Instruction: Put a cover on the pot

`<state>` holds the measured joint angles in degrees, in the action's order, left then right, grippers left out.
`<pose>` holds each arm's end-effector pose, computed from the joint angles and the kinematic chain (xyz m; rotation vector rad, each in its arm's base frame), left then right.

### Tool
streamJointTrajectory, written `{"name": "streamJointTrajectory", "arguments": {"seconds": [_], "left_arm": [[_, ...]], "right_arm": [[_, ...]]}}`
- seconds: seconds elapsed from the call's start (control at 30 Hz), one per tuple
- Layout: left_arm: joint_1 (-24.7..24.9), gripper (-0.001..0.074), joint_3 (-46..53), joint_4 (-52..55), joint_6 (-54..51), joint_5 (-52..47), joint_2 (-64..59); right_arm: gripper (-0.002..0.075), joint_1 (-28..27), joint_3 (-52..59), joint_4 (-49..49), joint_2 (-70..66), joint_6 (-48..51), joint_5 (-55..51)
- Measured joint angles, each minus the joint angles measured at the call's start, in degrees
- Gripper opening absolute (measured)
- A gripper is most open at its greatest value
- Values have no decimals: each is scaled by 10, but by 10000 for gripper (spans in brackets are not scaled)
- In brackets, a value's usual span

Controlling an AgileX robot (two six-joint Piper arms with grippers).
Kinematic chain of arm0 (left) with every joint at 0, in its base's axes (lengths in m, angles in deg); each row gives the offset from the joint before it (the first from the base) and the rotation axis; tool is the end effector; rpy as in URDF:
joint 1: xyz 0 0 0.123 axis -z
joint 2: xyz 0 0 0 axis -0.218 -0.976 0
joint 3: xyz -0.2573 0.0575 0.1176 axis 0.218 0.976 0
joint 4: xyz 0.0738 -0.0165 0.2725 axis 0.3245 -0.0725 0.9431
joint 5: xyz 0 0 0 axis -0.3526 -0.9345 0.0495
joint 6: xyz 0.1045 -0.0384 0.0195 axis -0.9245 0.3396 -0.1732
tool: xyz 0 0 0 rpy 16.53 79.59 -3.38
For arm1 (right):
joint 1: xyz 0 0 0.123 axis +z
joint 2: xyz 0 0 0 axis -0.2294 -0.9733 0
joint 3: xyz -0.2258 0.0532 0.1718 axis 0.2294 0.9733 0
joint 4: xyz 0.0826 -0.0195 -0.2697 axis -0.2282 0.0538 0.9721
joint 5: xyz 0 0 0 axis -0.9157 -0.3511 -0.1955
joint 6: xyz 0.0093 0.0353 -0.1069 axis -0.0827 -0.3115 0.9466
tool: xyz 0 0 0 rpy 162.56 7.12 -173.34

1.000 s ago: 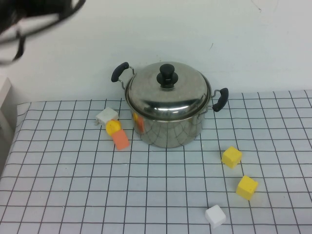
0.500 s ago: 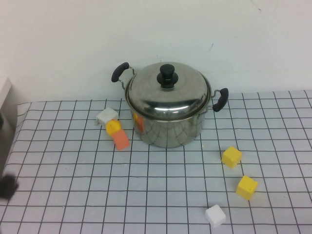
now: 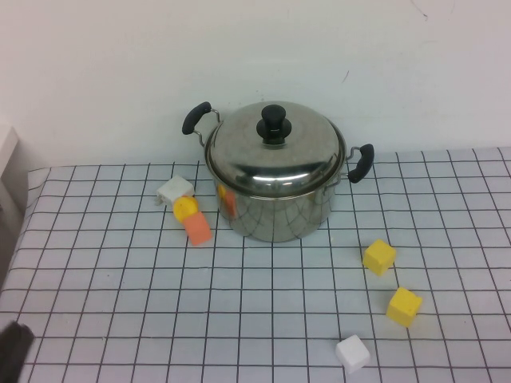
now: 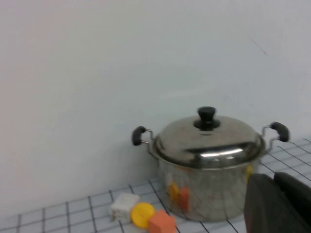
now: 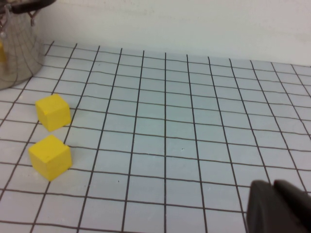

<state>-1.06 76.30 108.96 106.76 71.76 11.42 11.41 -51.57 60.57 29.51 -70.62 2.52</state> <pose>0.1015 -0.0422 0.2405 0.2986 1.4853 -0.3073 0.1017 -0.0061 0.1699 -0.0891 1.8420 -0.1486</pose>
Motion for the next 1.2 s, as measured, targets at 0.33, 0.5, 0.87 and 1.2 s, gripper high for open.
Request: {"name": "streamJointTrajectory", "arguments": {"seconds": [0.33, 0.5, 0.87, 1.2], "left_arm": [[0, 0, 44, -7, 28, 79, 8], [-7, 0, 50, -197, 43, -19, 8], [-36, 0, 52, -867, -698, -323, 38], [-42, 0, 62, -937, -813, -308, 56]], "right_arm": [[11, 0, 0, 0, 0, 0, 0], [11, 0, 0, 0, 0, 0, 0], [11, 0, 0, 0, 0, 0, 0], [11, 0, 0, 0, 0, 0, 0]]}}
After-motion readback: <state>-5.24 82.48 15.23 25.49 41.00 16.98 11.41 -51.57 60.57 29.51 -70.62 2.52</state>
